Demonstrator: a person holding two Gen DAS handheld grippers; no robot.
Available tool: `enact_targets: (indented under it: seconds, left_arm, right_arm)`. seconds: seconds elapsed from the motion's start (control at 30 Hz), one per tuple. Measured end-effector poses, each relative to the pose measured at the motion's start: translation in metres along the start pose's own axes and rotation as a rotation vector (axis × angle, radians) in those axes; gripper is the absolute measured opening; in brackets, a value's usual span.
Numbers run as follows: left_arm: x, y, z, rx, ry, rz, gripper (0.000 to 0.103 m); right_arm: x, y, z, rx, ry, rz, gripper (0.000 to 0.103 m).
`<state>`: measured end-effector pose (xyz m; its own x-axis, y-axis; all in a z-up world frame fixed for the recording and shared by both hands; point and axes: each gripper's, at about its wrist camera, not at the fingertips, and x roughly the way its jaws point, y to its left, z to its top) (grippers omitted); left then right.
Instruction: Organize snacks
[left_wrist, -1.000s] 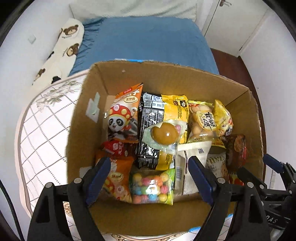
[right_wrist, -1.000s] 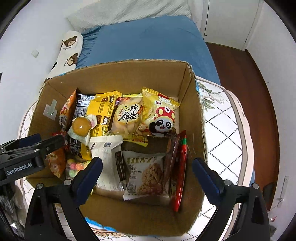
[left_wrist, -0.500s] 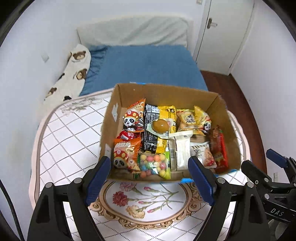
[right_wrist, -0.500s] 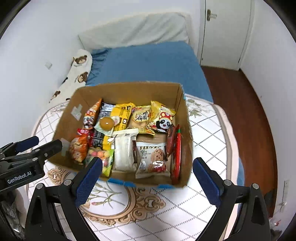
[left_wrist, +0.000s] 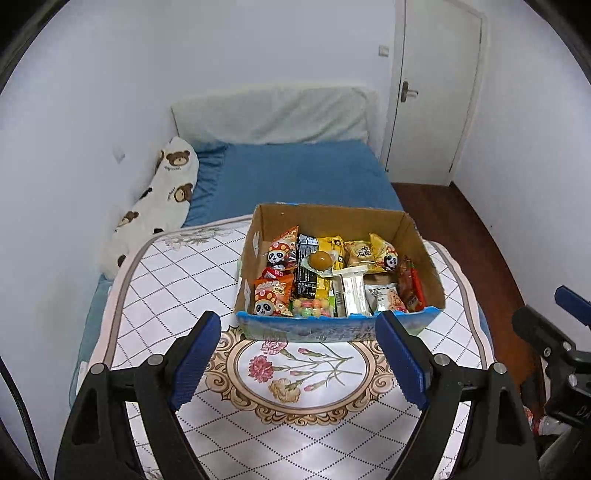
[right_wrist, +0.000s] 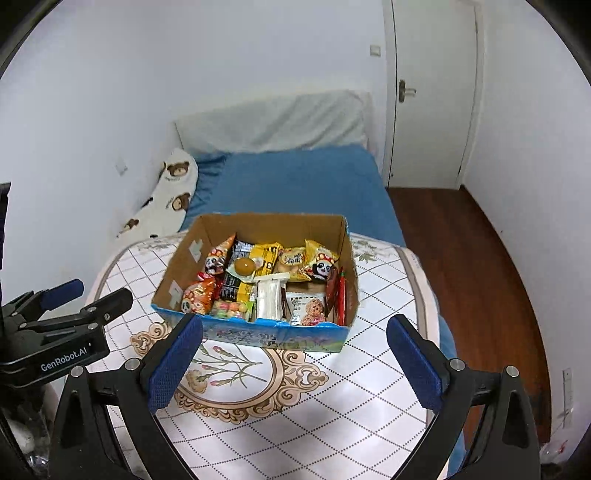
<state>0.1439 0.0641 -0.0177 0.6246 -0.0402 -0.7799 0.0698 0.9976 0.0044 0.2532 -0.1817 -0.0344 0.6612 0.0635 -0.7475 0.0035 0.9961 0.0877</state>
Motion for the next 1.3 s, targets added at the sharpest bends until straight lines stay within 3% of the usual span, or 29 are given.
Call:
enact_targets:
  seconds: [0.33,0.57,0.67,0.77,0.93,1.3]
  left_arm:
    - [-0.051,0.000,-0.018,-0.003,-0.050,-0.004,0.086]
    - [-0.060,0.000,-0.027,-0.008,-0.055,-0.004,0.086]
    - [-0.059,0.000,-0.028,-0.015,-0.069,0.012,0.086]
    - [-0.051,0.000,-0.027,-0.023,-0.071,0.013,0.097]
    - [-0.036,-0.005,-0.020,-0.020,-0.066,0.026,0.103]
    - [0.013,-0.015,-0.001,-0.003,-0.018,0.059,0.103]
  right_arm:
    - [-0.061,0.009,-0.017,-0.014,-0.077,-0.013,0.103]
    - [-0.077,0.012,-0.023,-0.019,-0.093,-0.016,0.103]
    - [-0.075,0.012,-0.024,-0.018,-0.087,-0.014,0.103]
    - [-0.067,0.010,-0.025,-0.013,-0.075,-0.020,0.103]
    - [-0.051,0.004,-0.024,0.001,-0.062,-0.036,0.103]
    - [-0.003,-0.006,-0.006,0.029,-0.036,-0.064,0.103]
